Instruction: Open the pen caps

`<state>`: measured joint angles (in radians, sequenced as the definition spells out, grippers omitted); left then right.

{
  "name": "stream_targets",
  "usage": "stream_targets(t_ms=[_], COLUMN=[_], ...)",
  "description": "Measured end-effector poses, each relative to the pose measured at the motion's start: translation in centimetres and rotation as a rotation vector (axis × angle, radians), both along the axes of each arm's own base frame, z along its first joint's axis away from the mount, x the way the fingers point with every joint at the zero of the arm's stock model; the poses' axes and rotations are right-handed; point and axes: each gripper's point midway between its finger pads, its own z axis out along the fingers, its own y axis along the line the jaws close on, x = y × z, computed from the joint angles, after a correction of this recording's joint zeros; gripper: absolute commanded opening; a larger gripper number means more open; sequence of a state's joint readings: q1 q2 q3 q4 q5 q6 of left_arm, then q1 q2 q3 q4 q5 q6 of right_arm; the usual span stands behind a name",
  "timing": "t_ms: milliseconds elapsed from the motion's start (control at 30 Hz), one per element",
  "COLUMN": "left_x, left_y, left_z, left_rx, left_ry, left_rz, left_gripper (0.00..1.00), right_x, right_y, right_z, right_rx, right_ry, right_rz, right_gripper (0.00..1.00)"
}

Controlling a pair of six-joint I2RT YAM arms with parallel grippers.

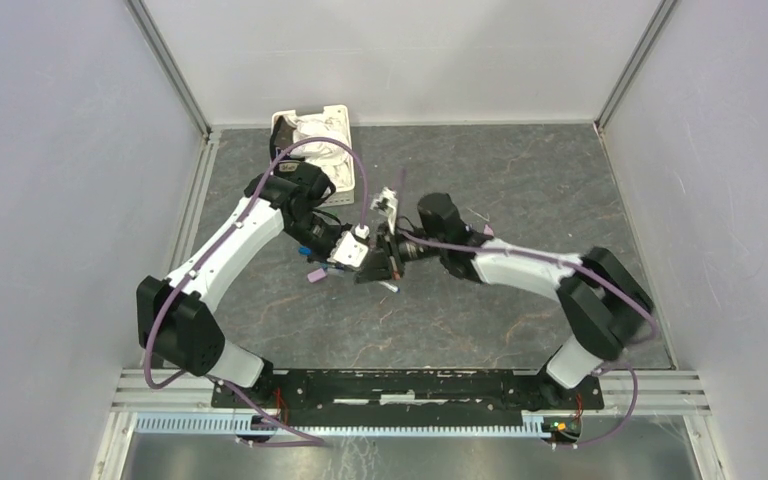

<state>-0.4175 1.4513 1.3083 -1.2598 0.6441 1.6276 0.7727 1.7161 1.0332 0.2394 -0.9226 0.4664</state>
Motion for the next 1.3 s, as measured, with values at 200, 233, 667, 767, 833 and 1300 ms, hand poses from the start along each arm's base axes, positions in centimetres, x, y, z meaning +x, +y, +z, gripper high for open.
stream_targets(t_ms=[200,233,667,767,833,1300], left_x=[0.8,0.6,0.4,1.0,0.9,-0.9], left_y=[-2.1,-2.1,1.2,2.5,2.6,0.9], left_z=[1.6,1.2,0.2,0.1,0.0,0.3], left_rx=[-0.078,-0.069,0.069,0.112,0.121,0.15], left_ry=[0.007,0.0,-0.158,-0.172,-0.17,-0.168], left_rz=[-0.054,-0.061,-0.033,0.001,0.005,-0.011], left_gripper=[0.02,0.02,0.02,0.02,0.02,0.02], right_x=[0.9,0.7,-2.0,-3.1,-3.3,-3.4], right_y=[-2.4,-2.5,-2.9,-4.0,-4.1,-1.5], right_z=[1.0,0.7,0.0,-1.2,-1.1,1.8], right_rx=[0.053,0.051,-0.026,-0.074,-0.077,-0.05], right_ry=[-0.142,-0.136,0.07,0.158,0.179,0.239], right_rz=[-0.085,-0.081,0.033,0.045,0.051,0.115], right_gripper=[0.0,0.0,0.23,0.18,0.15,0.21])
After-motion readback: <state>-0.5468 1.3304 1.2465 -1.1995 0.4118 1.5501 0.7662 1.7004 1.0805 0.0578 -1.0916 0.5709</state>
